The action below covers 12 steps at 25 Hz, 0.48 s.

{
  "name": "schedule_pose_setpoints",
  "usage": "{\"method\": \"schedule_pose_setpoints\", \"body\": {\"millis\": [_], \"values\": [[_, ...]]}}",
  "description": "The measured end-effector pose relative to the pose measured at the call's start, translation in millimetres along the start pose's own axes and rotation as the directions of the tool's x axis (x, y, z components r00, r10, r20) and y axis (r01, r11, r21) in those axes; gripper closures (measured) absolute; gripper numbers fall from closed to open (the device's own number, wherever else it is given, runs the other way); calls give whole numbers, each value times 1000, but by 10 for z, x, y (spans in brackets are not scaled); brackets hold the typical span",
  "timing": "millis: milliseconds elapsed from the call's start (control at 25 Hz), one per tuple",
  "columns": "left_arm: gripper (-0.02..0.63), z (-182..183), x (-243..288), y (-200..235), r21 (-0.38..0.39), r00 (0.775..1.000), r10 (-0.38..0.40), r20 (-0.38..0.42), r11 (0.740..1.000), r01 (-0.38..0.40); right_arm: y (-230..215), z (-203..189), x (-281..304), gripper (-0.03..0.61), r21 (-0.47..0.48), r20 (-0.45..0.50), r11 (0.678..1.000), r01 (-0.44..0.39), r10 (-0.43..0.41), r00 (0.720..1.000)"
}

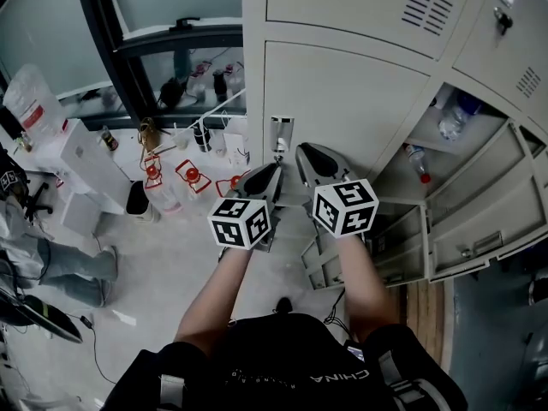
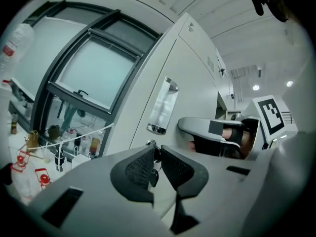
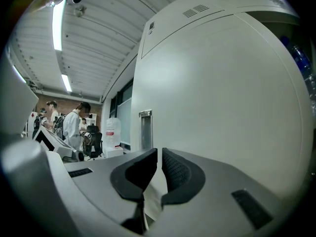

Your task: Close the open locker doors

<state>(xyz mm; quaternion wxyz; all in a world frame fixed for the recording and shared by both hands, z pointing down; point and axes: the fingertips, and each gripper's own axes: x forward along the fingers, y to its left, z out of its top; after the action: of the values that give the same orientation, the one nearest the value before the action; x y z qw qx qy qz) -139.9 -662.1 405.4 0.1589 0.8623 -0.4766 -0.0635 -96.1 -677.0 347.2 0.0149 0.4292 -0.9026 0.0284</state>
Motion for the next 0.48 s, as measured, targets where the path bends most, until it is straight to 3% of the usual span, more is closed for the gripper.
{"method": "schedule_pose_setpoints", "body": {"millis": [280,480], "values": [[549,5,-150,-23,110,1000,6,-25,994,-3,5,3,-4,528,-6,-12,1000,8,-8,1000],[549,-43,-362,37,117,1000,9,-28,993,-5,78,-3,-63,528,13,-10,1000,14,-14,1000]]}}
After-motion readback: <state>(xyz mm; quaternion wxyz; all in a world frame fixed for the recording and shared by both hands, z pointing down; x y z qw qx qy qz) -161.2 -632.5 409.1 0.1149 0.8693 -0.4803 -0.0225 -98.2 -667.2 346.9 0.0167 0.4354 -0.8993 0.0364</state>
